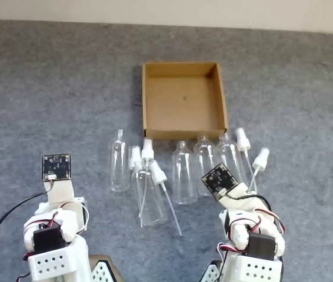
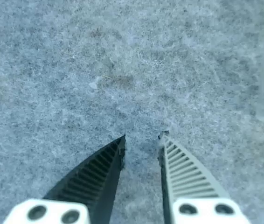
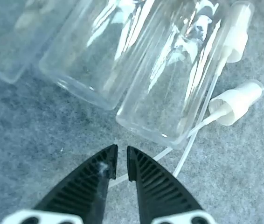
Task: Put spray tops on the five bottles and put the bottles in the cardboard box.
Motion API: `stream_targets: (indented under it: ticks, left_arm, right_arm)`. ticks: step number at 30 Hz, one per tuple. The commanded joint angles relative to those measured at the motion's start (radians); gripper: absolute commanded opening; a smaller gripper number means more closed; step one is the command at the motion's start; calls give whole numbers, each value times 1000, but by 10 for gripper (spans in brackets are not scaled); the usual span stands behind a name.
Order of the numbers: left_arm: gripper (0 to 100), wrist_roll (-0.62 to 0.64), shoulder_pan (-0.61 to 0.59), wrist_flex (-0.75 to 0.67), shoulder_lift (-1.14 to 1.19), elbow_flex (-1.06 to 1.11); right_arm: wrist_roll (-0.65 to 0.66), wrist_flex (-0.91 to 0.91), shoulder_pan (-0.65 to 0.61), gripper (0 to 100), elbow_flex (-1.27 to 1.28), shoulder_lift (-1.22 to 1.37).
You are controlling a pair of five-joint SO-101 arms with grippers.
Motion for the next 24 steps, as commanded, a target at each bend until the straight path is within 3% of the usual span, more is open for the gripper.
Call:
stream_targets:
  ticks: [1, 17, 24]
  left_arm:
    - [109, -2, 18, 6, -12, 21]
    - [110, -3, 19, 6, -12, 21]
    - [112, -5, 107, -61, -12, 21]
  right_arm:
    - [18, 39, -5, 7, 127, 4]
    - [23, 38, -8, 7, 128, 4]
    - [20, 38, -36, 7, 128, 2]
